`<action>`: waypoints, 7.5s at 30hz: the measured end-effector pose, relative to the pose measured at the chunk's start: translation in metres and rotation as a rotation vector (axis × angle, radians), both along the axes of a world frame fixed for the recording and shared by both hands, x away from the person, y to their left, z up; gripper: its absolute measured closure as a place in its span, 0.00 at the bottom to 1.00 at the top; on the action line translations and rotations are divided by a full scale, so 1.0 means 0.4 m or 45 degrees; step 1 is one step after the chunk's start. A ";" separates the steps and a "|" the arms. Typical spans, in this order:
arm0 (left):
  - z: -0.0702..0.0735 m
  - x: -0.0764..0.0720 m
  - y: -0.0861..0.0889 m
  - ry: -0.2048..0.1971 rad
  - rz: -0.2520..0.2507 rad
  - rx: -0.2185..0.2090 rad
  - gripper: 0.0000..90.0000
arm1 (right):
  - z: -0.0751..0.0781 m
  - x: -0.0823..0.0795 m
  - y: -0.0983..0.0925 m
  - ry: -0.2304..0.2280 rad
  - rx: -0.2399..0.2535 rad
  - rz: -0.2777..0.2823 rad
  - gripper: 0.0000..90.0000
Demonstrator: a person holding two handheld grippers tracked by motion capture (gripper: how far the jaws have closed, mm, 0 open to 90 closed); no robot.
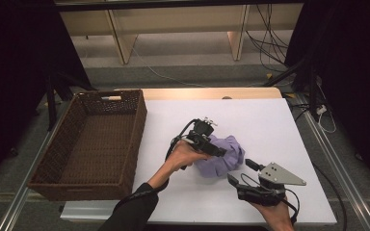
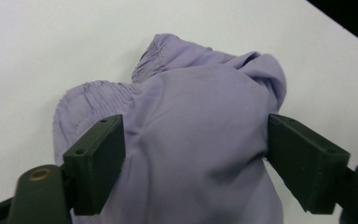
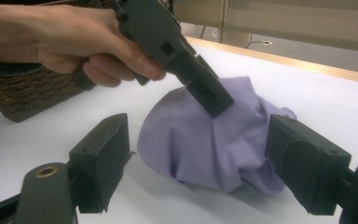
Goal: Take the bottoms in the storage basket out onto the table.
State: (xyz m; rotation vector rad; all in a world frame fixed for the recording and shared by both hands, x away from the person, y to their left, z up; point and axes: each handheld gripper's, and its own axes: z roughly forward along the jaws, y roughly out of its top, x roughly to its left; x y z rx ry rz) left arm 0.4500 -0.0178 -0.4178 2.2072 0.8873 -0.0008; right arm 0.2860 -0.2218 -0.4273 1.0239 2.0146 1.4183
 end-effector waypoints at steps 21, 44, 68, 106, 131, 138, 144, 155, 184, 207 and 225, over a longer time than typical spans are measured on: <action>0.032 -0.022 0.110 -0.082 0.060 -0.173 0.13 | -0.002 0.002 0.001 0.002 -0.004 0.004 0.26; 0.048 -0.038 0.166 -0.139 0.110 -0.223 0.11 | -0.001 0.001 0.002 0.000 -0.001 0.006 0.26; 0.058 -0.073 0.226 -0.238 0.161 -0.338 0.08 | -0.004 0.005 0.001 -0.002 0.014 0.019 0.25; 0.066 -0.119 0.265 -0.368 0.155 -0.422 0.03 | -0.006 0.004 -0.002 -0.001 0.024 0.019 0.25; 0.054 -0.154 0.288 -0.439 0.153 -0.462 0.02 | -0.001 -0.006 -0.003 -0.010 0.023 0.021 0.25; 0.058 -0.168 0.291 -0.460 0.155 -0.481 0.01 | -0.003 -0.002 -0.005 -0.007 0.041 0.023 0.25; 0.056 -0.177 0.292 -0.469 0.144 -0.484 0.00 | -0.003 -0.002 -0.008 -0.003 0.043 0.021 0.25; 0.050 -0.193 0.312 -0.496 0.158 -0.500 0.00 | -0.003 -0.001 -0.005 -0.008 0.053 0.027 0.24; 0.034 -0.243 0.323 -0.509 0.133 -0.509 0.00 | -0.003 -0.004 -0.003 -0.007 0.056 0.032 0.23; 0.013 -0.263 0.341 -0.523 0.123 -0.481 0.00 | -0.004 -0.003 -0.002 -0.017 0.058 0.046 0.19; -0.001 -0.280 0.352 -0.562 0.139 -0.443 0.00 | -0.004 -0.006 -0.003 -0.013 0.058 0.041 0.19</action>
